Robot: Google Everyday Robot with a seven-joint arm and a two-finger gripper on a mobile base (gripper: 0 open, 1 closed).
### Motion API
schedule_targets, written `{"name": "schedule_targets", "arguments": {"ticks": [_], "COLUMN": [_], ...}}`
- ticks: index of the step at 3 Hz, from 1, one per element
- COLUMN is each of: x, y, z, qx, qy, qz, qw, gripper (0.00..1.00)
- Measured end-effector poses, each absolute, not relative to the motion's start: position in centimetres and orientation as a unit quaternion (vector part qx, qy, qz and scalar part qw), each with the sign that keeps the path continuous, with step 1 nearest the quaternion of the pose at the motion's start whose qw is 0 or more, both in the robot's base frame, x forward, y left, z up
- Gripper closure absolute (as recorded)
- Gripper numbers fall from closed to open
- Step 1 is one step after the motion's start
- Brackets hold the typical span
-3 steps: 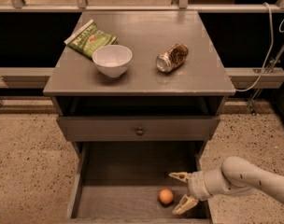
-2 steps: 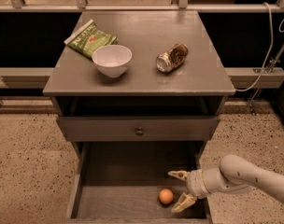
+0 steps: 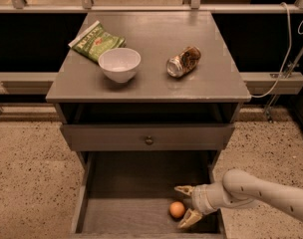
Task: Pick orange from middle drawer and place on counter
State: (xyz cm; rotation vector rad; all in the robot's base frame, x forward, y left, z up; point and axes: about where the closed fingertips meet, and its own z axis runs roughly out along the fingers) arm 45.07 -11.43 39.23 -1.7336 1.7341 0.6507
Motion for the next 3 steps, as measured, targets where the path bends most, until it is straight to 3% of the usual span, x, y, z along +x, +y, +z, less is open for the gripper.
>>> {"name": "schedule_targets", "arguments": {"ticks": [1,2,3], "x": [45.1,45.2,45.1], "y": [-10.5,-10.1,-10.0], "z": [37.3,36.4,35.9], "qx": [-0.672,-0.676,-0.665], "qy": [0.645,0.643,0.644], "qz": [0.229,0.226,0.240], "qw": [0.284,0.280,0.292], "gripper": [0.18,0.41,0.72]}}
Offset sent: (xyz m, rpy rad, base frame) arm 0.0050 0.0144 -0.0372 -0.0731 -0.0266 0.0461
